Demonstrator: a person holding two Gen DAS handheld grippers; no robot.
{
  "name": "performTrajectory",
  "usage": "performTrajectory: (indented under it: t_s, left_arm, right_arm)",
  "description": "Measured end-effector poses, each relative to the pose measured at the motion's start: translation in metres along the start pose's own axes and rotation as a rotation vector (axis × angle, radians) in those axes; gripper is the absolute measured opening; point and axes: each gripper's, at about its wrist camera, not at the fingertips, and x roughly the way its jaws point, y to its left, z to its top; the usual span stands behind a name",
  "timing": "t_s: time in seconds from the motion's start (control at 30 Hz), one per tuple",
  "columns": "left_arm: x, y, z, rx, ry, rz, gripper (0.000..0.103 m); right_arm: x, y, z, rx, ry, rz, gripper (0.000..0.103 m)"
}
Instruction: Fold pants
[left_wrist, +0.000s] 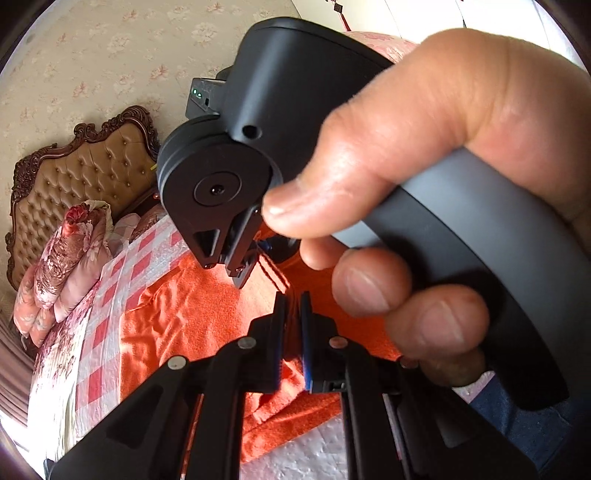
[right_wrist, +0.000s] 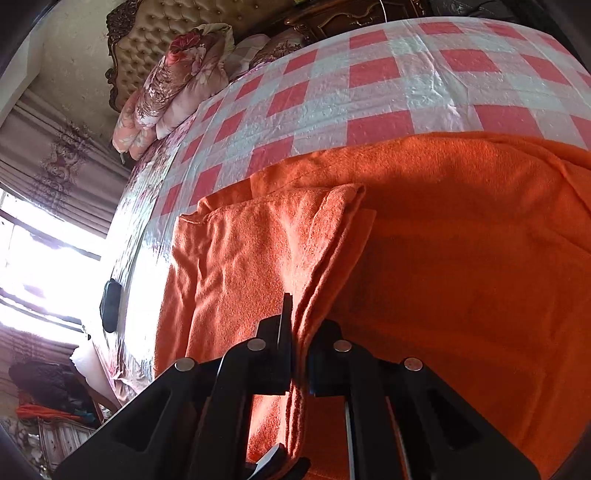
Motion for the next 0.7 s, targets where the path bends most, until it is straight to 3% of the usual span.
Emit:
performTrajectory:
  t_s: [0.03, 0.07, 0.13, 0.23, 0.3, 0.33, 0.43, 0.47, 0.53, 0.6, 0.63, 0.7]
  left_arm:
    - [0.002, 0.002, 0.000, -0.002, 0.004, -0.004, 0.008]
    - [0.005, 0.005, -0.001, -0.001, 0.011, -0.010, 0.008]
    - [0.011, 0.004, -0.002, -0.010, 0.029, -0.037, 0.011]
    - [0.015, 0.007, -0.003, -0.050, 0.040, -0.106, 0.013]
    - [0.012, 0.008, -0.003, -0.057, 0.025, -0.129, 0.020]
    - [0.011, 0.010, -0.004, -0.068, 0.023, -0.138, 0.024]
    - [0.002, 0.036, -0.010, -0.209, 0.019, -0.191, 0.029]
    - [-0.004, 0.047, -0.013, -0.254, 0.012, -0.175, 0.037]
    - [-0.024, 0.081, -0.023, -0.342, -0.033, -0.084, 0.042]
    - [-0.037, 0.117, -0.041, -0.465, -0.035, -0.003, 0.044]
    - [-0.041, 0.144, -0.058, -0.579, -0.009, 0.039, 0.044]
    - [-0.043, 0.183, -0.093, -0.744, 0.066, 0.087, 0.042]
  right_arm:
    - [-0.001, -0.001, 0.000, 0.009, 0.000, 0.004, 0.011]
    - [-0.001, -0.004, 0.001, 0.026, -0.003, -0.012, 0.019]
    - [-0.003, -0.010, 0.002, 0.046, -0.023, -0.037, 0.023]
    - [-0.005, -0.017, 0.005, 0.059, -0.042, -0.031, 0.023]
    - [-0.007, -0.019, 0.002, 0.043, -0.060, -0.037, 0.020]
    - [-0.008, -0.020, 0.001, 0.037, -0.071, -0.067, 0.012]
    - [-0.015, -0.022, 0.002, 0.031, -0.127, -0.168, 0.010]
    - [-0.019, -0.023, 0.001, 0.029, -0.138, -0.201, 0.010]
    - [-0.038, -0.026, -0.002, 0.033, -0.182, -0.286, 0.010]
    - [-0.053, -0.020, -0.008, -0.002, -0.221, -0.319, 0.012]
    - [-0.061, -0.012, -0.013, -0.041, -0.236, -0.331, 0.018]
    - [-0.067, 0.005, -0.024, -0.114, -0.249, -0.334, 0.019]
